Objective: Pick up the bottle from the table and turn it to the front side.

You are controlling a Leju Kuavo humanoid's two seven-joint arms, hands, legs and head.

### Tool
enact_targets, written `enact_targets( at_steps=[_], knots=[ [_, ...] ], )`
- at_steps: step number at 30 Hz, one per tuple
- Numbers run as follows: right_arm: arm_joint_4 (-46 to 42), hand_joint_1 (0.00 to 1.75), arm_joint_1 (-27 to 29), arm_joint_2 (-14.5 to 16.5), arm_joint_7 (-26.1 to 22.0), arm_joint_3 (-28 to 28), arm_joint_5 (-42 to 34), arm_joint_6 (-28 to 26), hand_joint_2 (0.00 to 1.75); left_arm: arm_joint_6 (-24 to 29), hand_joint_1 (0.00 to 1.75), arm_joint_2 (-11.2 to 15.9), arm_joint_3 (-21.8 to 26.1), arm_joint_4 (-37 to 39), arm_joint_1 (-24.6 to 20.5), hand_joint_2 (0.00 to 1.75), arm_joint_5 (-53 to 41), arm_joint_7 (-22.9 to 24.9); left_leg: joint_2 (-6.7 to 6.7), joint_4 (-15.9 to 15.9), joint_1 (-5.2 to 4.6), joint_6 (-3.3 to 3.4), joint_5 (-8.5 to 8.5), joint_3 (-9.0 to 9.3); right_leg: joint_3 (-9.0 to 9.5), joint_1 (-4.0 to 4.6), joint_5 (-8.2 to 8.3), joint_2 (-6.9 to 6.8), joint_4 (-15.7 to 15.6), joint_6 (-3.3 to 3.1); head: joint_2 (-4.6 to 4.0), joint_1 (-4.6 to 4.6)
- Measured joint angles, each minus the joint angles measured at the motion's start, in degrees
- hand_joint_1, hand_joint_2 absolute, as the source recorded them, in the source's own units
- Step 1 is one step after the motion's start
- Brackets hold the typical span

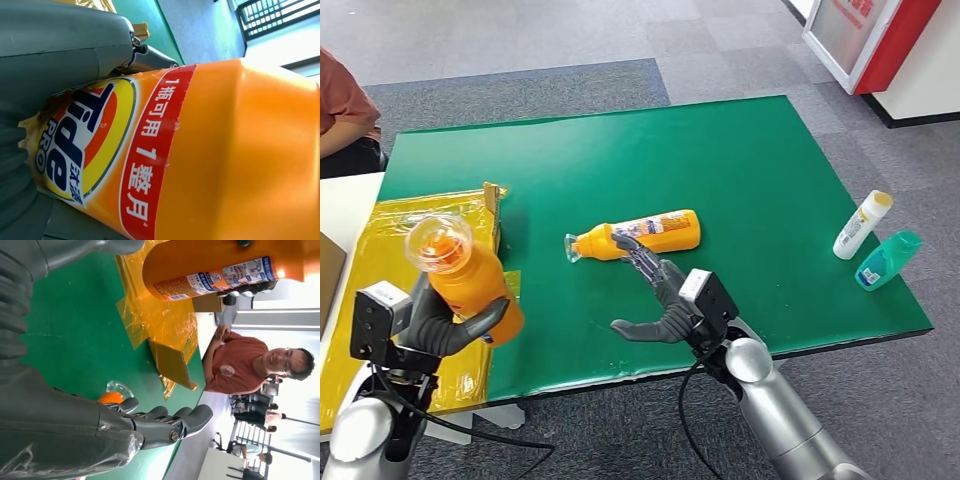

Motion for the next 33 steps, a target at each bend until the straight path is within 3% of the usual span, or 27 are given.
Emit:
enact_targets(
  at_steps=[33],
  knots=[
    [0.0, 0.0, 0.1, -0.2, -0.1, 0.0, -3.0, 2.5, 1.75, -1.8, 1.75, 0.2, 0.2, 0.0, 0.3, 1.75, 1.8, -0.9, 0.0, 0.0, 0.0, 0.0, 0.0, 0.0, 0.0, 0.0, 0.0, 0.0, 0.0, 0.0, 0.0, 0.0]
  ],
)
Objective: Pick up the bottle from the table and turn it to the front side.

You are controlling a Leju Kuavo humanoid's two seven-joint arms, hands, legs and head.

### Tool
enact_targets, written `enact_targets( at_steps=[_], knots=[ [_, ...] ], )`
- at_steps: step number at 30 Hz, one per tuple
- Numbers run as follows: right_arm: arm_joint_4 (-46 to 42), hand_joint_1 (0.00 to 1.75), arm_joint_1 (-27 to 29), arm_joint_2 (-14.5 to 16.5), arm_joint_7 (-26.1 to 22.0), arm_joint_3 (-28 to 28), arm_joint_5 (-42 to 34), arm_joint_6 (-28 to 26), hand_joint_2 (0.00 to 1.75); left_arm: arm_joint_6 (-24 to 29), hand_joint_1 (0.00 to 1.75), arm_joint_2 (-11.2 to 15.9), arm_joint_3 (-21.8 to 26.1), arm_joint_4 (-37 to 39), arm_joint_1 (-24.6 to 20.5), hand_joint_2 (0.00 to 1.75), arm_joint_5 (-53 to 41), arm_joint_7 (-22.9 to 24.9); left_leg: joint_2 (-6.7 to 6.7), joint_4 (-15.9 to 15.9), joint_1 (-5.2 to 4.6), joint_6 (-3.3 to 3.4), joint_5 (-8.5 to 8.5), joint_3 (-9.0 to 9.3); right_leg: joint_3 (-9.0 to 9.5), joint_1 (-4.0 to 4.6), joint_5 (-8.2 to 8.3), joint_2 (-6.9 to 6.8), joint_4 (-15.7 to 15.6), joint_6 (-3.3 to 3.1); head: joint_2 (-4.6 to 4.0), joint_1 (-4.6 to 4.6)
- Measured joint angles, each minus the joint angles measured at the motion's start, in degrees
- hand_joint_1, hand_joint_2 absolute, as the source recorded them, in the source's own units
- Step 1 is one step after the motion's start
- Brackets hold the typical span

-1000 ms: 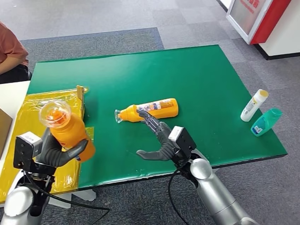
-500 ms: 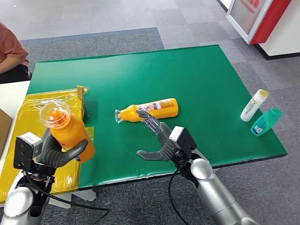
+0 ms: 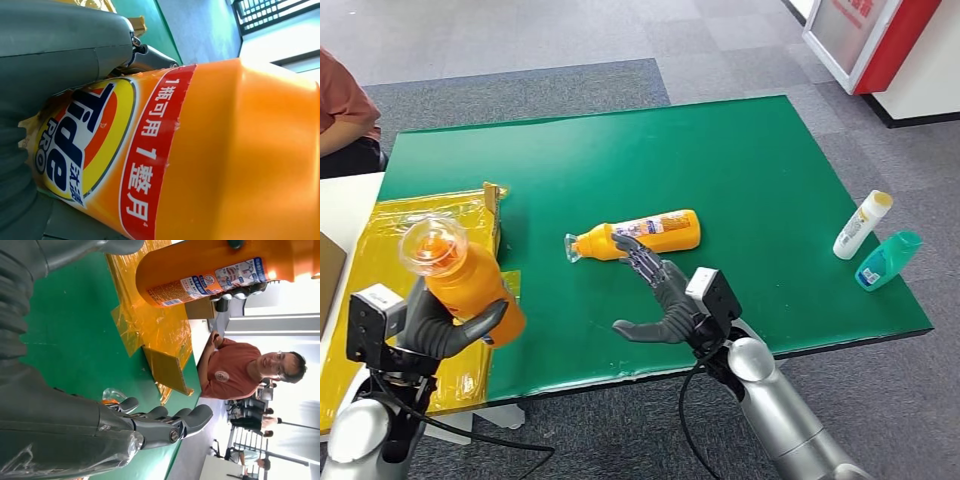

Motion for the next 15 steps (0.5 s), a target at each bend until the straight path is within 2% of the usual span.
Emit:
enact_targets(
  at_steps=[15],
  knots=[
    [0.0, 0.0, 0.0, 0.0, 0.0, 0.0, -0.1, 0.0, 1.75, -0.2, 1.75, 0.0, 0.0, 0.0, 0.3, 1.75, 0.3, -0.1, 0.0, 0.0, 0.0, 0.0, 0.0, 0.0, 0.0, 0.0, 0.0, 0.0, 0.0, 0.0, 0.0, 0.0]
  ],
)
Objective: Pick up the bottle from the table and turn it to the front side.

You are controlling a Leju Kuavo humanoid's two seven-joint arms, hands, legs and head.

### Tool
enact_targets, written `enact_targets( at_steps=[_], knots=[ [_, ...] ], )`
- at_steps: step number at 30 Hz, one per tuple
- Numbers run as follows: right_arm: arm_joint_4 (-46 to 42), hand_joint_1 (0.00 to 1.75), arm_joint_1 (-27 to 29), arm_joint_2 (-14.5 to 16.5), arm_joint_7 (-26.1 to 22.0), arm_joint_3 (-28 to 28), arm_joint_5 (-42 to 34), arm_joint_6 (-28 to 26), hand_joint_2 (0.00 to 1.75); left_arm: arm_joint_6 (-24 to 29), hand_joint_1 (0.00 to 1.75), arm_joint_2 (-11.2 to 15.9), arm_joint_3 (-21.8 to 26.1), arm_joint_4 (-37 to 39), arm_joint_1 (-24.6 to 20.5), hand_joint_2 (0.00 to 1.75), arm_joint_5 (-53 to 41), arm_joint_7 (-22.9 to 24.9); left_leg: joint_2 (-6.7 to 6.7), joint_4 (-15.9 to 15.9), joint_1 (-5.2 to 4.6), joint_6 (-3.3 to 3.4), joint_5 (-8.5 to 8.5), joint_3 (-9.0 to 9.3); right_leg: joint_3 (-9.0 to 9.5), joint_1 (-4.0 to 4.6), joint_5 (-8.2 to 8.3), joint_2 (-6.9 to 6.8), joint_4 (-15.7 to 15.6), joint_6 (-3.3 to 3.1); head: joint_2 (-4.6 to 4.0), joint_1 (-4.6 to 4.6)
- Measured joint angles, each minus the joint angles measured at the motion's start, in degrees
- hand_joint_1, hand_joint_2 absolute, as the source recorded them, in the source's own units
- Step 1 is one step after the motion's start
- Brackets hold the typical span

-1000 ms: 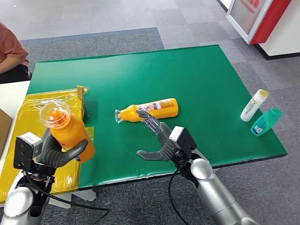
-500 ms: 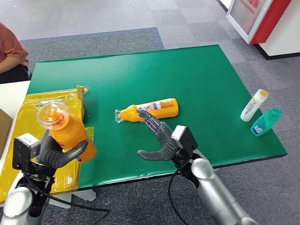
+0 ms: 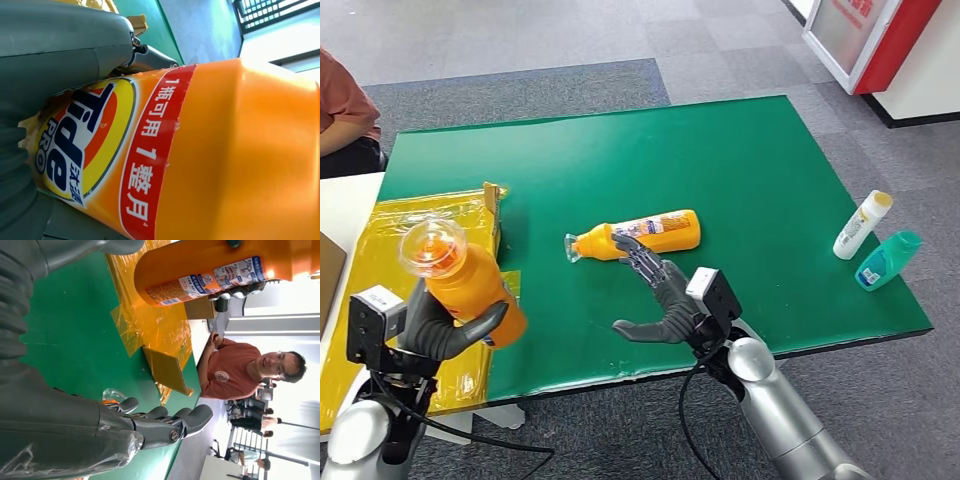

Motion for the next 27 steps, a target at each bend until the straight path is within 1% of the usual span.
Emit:
enact_targets(
  at_steps=[9, 10, 11, 12, 14, 16, 17, 20, 27],
  knots=[
    [0.0, 0.0, 0.0, 0.0, 0.0, 0.0, 0.0, -0.1, 1.75, 0.0, 1.75, 0.0, 0.0, 0.0, 0.0, 1.75, -0.1, 0.0, 0.0, 0.0, 0.0, 0.0, 0.0, 0.0, 0.0, 0.0, 0.0, 0.0, 0.0, 0.0, 0.0, 0.0],
    [0.0, 0.0, 0.0, 0.0, 0.2, 0.0, 0.5, -0.6, 1.75, 0.8, 1.75, 0.0, 0.0, 0.0, 0.0, 1.75, -1.0, 0.2, 0.0, 0.0, 0.0, 0.0, 0.0, 0.0, 0.0, 0.0, 0.0, 0.0, 0.0, 0.0, 0.0, 0.0],
    [-0.2, 0.0, 0.1, 0.1, 0.8, -0.1, 1.3, -1.6, 1.75, 2.2, 1.75, -0.1, 0.0, 0.0, 0.0, 1.75, -3.2, 0.6, 0.0, 0.0, 0.0, 0.0, 0.0, 0.0, 0.0, 0.0, 0.0, 0.0, 0.0, 0.0, 0.0, 0.0],
    [-0.5, 0.0, 0.3, 0.3, 1.6, -0.4, 2.4, -2.7, 1.75, 4.3, 1.75, -0.3, 0.0, -0.1, 0.0, 1.75, -7.3, 1.4, 0.0, 0.0, 0.0, 0.0, 0.0, 0.0, 0.0, 0.0, 0.0, 0.0, 0.0, 0.0, 0.0, -0.01],
    [-1.9, 0.0, 0.9, 1.0, 3.5, -1.1, 4.6, -4.3, 1.75, 8.4, 1.75, -1.0, 0.3, -0.3, -0.1, 1.75, -19.7, 3.3, 0.0, 0.0, 0.0, 0.0, 0.0, -0.01, -0.01, 0.0, 0.0, 0.0, 0.0, 0.0, 0.0, -0.01],
    [-3.5, 0.0, 1.5, 1.6, 4.6, -1.7, 5.6, -4.5, 1.75, 10.0, 1.75, -1.7, 0.7, -0.5, -0.3, 1.75, -29.9, 4.6, 0.0, 0.0, 0.0, 0.0, 0.0, -0.01, -0.01, 0.0, 0.0, 0.0, 0.0, 0.0, 0.0, -0.01],
    [-4.1, 0.0, 1.7, 1.8, 4.8, -1.9, 5.9, -4.5, 1.75, 10.1, 1.75, -2.0, 0.8, -0.5, -0.3, 1.75, -32.4, 4.9, 0.0, 0.0, 0.0, 0.0, 0.0, -0.01, -0.01, 0.0, 0.0, 0.0, 0.0, 0.0, 0.0, -0.01],
    [-5.3, 0.0, 2.4, 2.2, 5.1, -2.3, 6.1, -4.5, 1.75, 10.3, 1.75, -2.7, 1.0, -0.5, -0.4, 1.75, -34.0, 5.1, 0.0, 0.0, 0.0, 0.0, -0.01, -0.01, -0.01, 0.0, 0.0, 0.0, 0.0, 0.0, 0.0, 0.0],
    [-6.2, 0.0, 2.9, 2.5, 4.9, -2.8, 6.3, -4.0, 1.75, 9.8, 1.75, -3.4, 1.6, -0.5, -0.4, 1.75, -33.7, 5.0, 0.0, 0.0, 0.0, 0.0, -0.01, -0.01, -0.01, 0.0, 0.0, 0.0, 0.0, 0.0, 0.0, 0.0]
  ],
)
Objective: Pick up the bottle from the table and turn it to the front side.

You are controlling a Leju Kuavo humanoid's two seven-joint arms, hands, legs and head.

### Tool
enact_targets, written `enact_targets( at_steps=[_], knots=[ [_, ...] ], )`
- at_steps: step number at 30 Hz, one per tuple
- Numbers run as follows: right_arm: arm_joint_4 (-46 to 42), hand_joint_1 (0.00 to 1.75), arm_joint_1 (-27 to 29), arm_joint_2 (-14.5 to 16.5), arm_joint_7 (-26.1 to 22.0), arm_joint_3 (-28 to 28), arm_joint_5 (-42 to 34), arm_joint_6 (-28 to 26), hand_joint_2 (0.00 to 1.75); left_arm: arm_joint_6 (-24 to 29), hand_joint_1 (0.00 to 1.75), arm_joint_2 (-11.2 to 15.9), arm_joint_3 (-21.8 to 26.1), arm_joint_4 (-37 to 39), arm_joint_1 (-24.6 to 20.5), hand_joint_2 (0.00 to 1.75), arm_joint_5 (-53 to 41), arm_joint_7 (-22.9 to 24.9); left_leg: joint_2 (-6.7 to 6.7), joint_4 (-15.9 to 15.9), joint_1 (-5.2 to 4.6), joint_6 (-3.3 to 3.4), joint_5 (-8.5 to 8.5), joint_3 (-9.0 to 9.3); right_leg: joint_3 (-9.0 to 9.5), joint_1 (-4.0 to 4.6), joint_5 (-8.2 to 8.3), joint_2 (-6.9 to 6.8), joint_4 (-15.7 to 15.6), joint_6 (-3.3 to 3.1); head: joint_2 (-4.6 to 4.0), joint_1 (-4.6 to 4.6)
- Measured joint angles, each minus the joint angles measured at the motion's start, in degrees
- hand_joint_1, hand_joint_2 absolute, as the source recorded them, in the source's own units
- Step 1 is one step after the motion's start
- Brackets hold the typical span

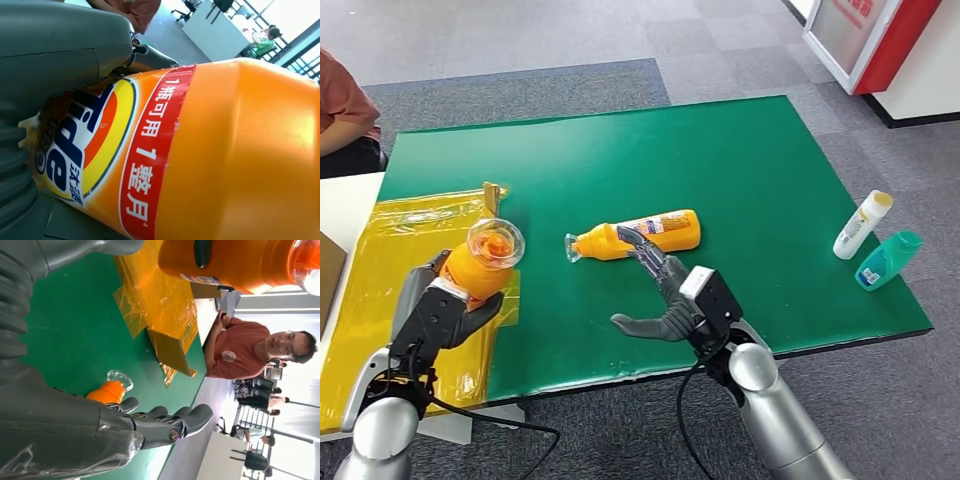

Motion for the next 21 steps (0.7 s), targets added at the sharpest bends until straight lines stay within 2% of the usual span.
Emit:
enact_targets(
  at_steps=[21],
  knots=[
    [-1.0, 0.0, 1.1, 0.0, -0.7, 0.0, 0.3, 0.8, 1.75, 2.7, 1.75, -0.1, 0.8, 0.3, -0.2, 1.75, -9.3, 0.3, 0.0, 0.0, 0.0, 0.0, 0.0, 0.0, -0.01, 0.0, 0.0, 0.0, 0.0, 0.0, 0.0, 0.0]
  ],
)
